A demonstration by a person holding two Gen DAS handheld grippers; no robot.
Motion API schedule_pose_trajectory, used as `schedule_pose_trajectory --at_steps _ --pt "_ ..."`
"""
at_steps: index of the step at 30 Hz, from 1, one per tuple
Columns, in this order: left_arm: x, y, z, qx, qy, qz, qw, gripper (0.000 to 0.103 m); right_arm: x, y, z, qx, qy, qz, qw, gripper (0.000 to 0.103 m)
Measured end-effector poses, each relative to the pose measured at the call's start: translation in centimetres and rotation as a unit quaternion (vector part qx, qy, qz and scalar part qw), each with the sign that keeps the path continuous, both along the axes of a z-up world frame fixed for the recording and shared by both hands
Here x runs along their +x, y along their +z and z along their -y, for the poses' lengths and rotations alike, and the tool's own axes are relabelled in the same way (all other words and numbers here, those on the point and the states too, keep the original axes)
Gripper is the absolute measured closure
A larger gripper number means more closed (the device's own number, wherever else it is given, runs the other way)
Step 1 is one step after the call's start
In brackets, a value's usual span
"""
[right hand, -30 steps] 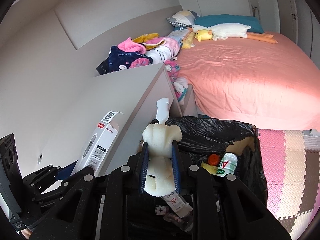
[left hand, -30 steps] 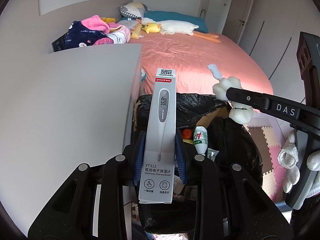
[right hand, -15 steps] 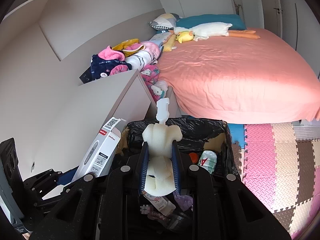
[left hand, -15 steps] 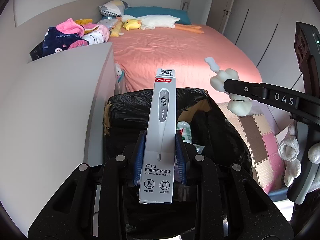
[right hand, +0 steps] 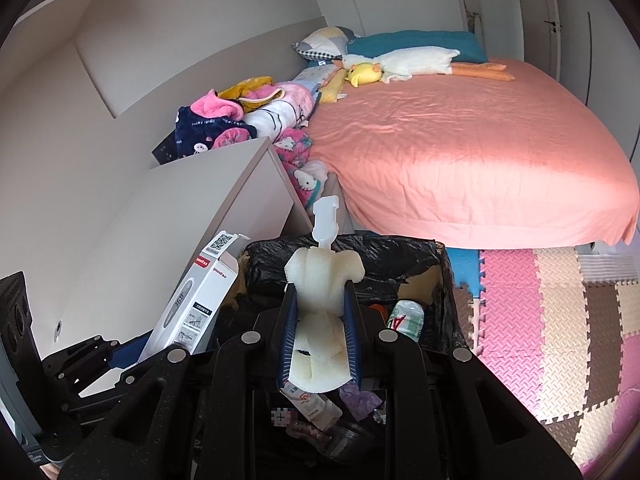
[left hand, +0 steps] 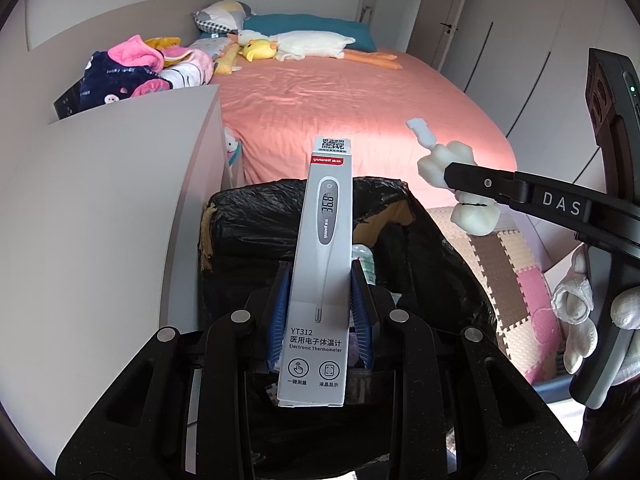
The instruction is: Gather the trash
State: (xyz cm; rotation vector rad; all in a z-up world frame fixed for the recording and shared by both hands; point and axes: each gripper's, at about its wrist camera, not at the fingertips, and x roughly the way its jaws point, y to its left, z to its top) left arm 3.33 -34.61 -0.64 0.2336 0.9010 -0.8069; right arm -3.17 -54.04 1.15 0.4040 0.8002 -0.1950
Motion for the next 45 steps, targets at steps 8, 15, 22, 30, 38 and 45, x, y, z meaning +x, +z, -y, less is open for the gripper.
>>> schedule_pose_trajectory --at_steps 8,15,22,30,38,45 --pt "-0.1 0.0 -0.4 0.002 -0.001 0.007 1.0 0.006 0.6 0.5 -0.6 -0.01 -0.007 -0.005 1.0 0.056" --pt "0.3 -0.1 -1.1 -0.004 0.036 0.015 0.9993 0.006 0.1 1.0 -0.4 -0.022 -0.023 0.008 0.999 0.029" --pt "0.7 -0.1 -2.1 -0.022 0.049 0.002 0.9986 0.006 0.1 0.9 -0.3 -0.018 -0.024 0.007 1.0 0.028" --pt "0.4 0.1 -2.0 -0.013 0.046 0.014 0.9988 0.006 0.1 0.9 -0.3 -0.017 -0.021 0.007 1.0 0.028" --pt "0.0 0.2 -1.7 -0.004 0.037 0.024 0.999 0.006 0.1 1.0 -0.3 -0.018 -0.021 0.008 1.0 0.028" --pt "-0.1 0.2 -1.7 -0.002 0.035 0.028 0.999 0.006 0.1 1.1 -0.4 -0.019 -0.021 0.009 1.0 0.028"
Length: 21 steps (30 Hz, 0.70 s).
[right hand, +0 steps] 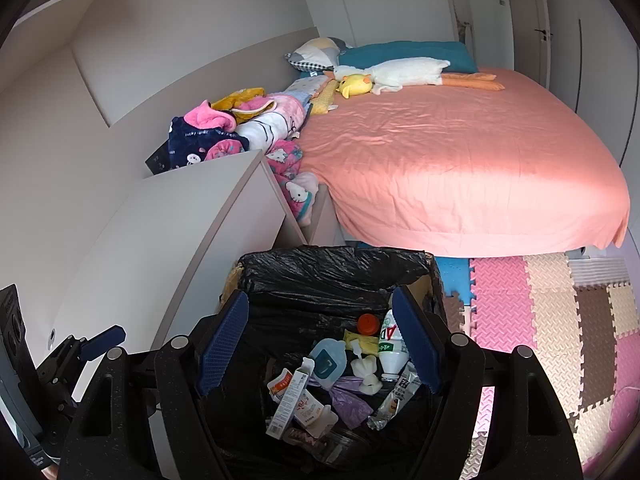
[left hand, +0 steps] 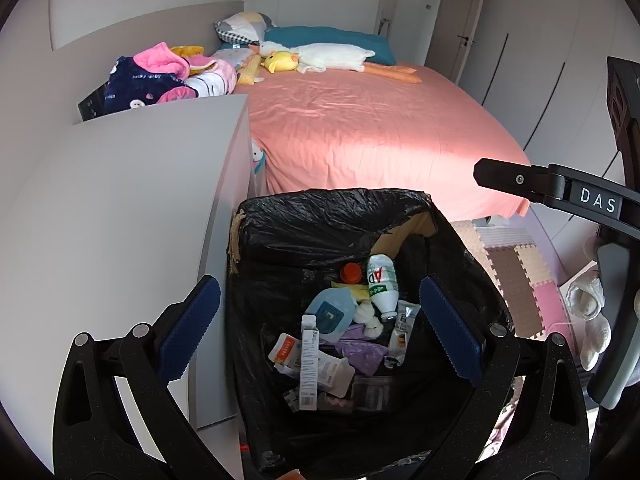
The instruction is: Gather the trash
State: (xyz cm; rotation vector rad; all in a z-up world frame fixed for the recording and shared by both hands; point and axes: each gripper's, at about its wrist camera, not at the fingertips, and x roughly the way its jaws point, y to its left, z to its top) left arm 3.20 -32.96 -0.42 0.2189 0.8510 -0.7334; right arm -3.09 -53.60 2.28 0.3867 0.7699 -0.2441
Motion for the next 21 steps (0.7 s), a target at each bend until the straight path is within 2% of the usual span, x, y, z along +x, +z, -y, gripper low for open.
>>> schedule_pose_trajectory --at_steps 21 --pt "0.03 0.13 -0.16 0.004 -0.001 0.002 1.0 0.006 0.29 0.13 -0.49 -0.002 0.003 -0.001 1.0 0.028"
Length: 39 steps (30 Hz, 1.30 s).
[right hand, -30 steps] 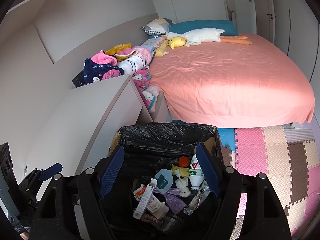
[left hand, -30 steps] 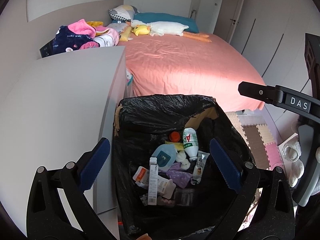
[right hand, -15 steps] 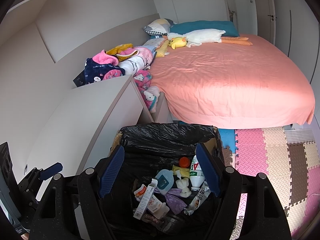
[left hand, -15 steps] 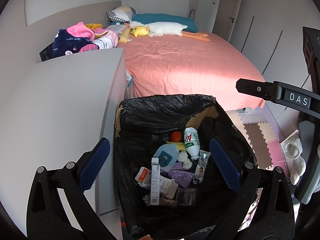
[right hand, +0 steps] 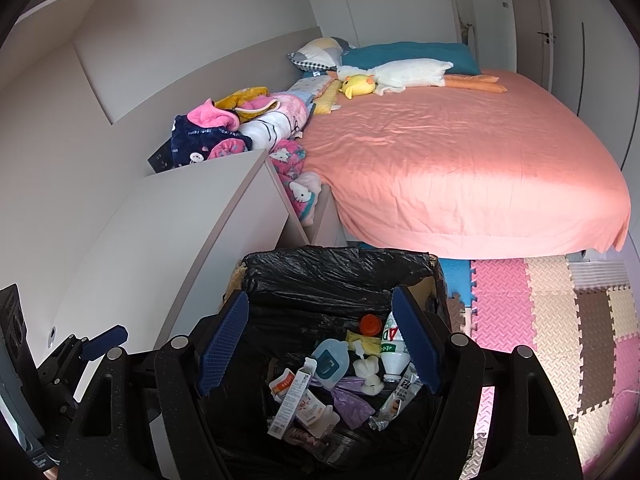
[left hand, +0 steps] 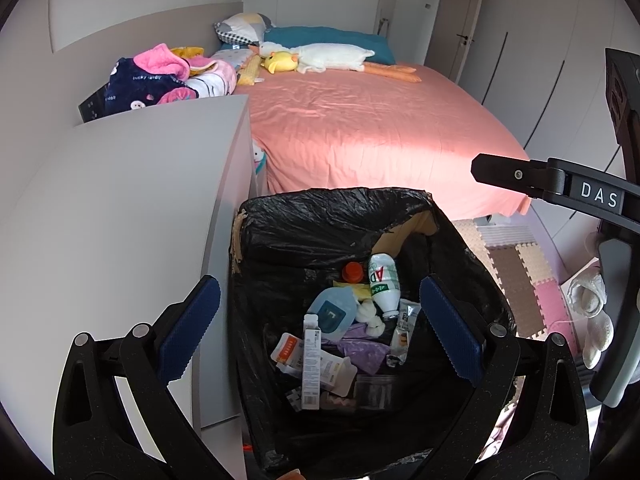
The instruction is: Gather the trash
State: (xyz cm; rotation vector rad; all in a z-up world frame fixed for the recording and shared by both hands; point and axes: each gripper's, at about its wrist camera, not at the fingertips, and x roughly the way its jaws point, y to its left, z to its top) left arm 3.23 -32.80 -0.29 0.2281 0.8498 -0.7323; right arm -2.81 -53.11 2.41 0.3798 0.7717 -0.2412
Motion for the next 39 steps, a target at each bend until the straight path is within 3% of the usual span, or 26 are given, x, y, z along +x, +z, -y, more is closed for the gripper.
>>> schedule_pose_trajectory --at_steps 22,28,39 --pt "-0.82 0.1 0.5 0.006 -0.022 0.007 0.9997 0.006 -0.05 0.06 -0.09 0.002 0.001 -0.001 1.0 0.028" --pt "-0.61 0.45 0.04 -0.019 -0.013 -0.006 0.9997 0.006 -0.15 0.06 0.01 0.002 0.001 0.0 1.0 0.028" --pt "-0.89 0.44 0.2 -0.001 0.001 0.012 0.9999 0.006 -0.23 0.07 0.12 0.002 0.001 0.001 1.0 0.028"
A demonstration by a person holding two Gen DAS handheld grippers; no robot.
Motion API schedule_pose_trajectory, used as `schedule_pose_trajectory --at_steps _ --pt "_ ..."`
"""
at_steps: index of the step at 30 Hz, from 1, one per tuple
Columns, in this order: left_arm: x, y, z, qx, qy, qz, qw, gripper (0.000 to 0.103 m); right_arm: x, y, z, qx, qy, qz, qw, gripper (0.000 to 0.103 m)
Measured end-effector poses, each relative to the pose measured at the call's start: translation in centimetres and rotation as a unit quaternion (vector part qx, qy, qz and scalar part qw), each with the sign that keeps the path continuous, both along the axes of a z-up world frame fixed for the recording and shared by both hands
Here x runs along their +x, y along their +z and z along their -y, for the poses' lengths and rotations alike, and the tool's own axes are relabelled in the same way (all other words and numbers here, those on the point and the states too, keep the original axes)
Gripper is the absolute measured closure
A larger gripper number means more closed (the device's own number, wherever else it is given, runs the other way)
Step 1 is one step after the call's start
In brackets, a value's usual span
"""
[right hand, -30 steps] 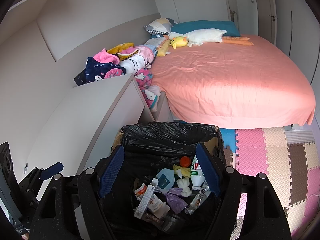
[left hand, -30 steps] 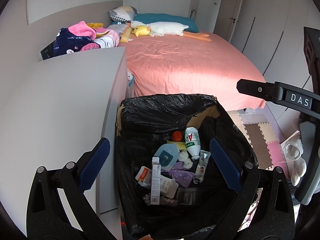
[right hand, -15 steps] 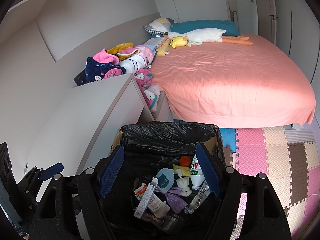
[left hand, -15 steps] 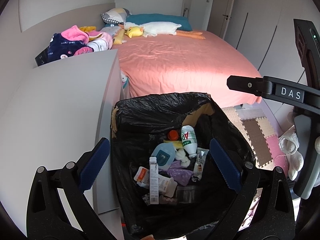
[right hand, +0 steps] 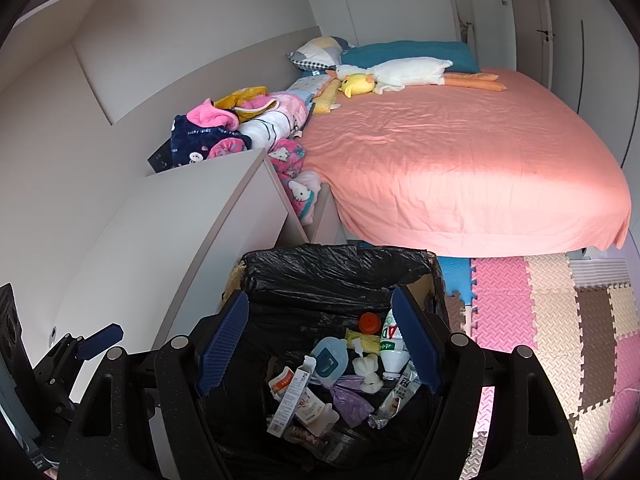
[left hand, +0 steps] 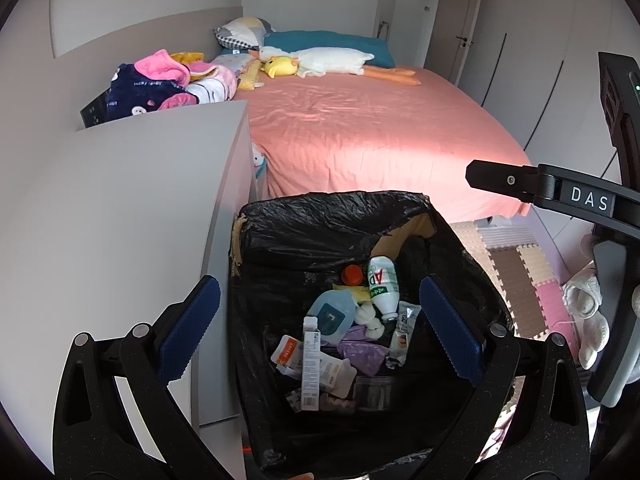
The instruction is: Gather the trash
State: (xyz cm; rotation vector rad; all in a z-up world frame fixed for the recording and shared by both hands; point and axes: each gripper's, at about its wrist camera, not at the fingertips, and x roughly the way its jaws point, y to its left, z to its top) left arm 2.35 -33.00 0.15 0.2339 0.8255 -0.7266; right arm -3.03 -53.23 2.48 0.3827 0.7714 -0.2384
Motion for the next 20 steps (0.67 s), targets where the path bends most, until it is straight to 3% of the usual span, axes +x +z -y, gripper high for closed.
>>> schedule_pose_trajectory --at_steps 20 --pt "0.0 -0.07 -0.04 0.012 0.013 0.009 0.9998 0.006 -0.03 0.08 0.11 0.001 0.0 0.0 1.0 0.028"
